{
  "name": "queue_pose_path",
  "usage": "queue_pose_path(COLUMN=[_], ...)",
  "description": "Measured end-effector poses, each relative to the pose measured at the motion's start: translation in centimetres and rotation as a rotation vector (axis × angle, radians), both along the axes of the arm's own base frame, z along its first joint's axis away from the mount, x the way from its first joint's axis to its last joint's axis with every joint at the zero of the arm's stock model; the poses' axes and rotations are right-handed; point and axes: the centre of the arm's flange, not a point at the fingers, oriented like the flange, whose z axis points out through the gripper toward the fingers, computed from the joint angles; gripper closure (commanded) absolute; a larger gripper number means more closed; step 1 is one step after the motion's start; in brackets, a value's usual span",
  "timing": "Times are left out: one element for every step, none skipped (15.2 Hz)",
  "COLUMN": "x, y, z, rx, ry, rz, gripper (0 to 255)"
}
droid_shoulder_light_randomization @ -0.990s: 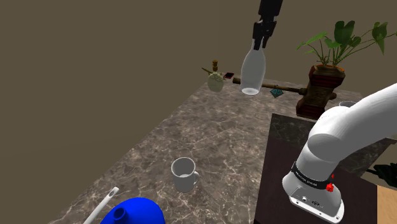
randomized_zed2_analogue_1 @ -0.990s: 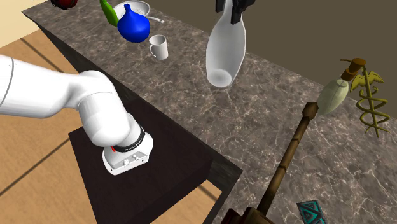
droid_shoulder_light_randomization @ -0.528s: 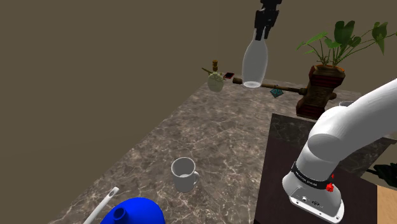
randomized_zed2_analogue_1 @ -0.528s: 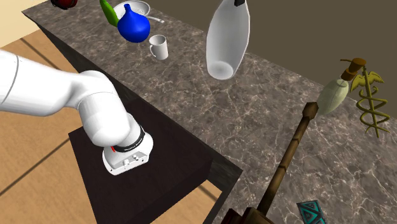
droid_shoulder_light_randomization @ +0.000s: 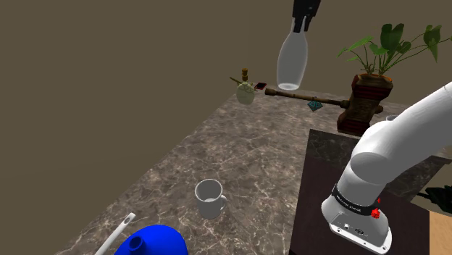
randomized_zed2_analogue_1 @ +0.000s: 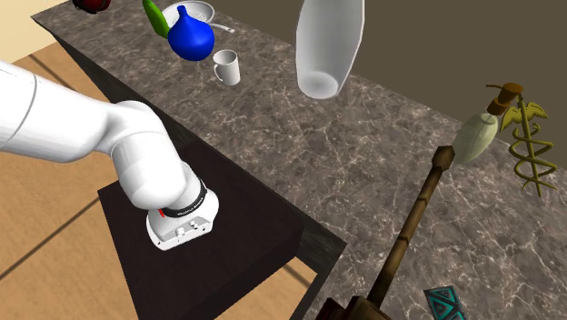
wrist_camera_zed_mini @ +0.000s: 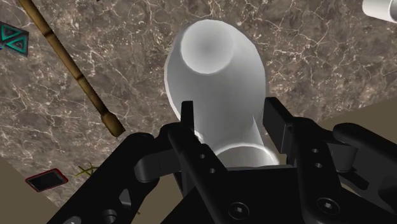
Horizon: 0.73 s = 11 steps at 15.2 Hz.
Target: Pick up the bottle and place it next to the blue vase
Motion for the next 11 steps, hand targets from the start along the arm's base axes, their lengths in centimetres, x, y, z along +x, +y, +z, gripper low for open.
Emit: queue_pose_path(x=[0.0, 0.0, 0.0, -0.2, -0.5, -0.6, -0.9, -1.3, -1.8, -2.1, -2.7], y=[0.0, 0.1, 0.0, 0.6, 1.5, 2.9, 3.8, 5.1, 6.5, 7.7, 8.7], z=[0.5, 1.0, 1.4, 1.6, 1.7, 1.9, 2.2, 2.0, 1.8, 2.0, 1.9], rx=[0.000, 0.000, 0.000, 0.000, 0.000, 0.000, 0.000, 0.000, 0.000, 0.000, 0.000], ry=[0.000, 0.000, 0.000, 0.000, 0.000, 0.000, 0.000, 0.000, 0.000, 0.000, 0.000], rz=[0.000, 0.000, 0.000, 0.000, 0.001, 0.002, 0.002, 0.002, 0.002, 0.002, 0.002], gripper=[255, 255, 255, 255, 255, 255, 255, 255, 255, 255, 255])
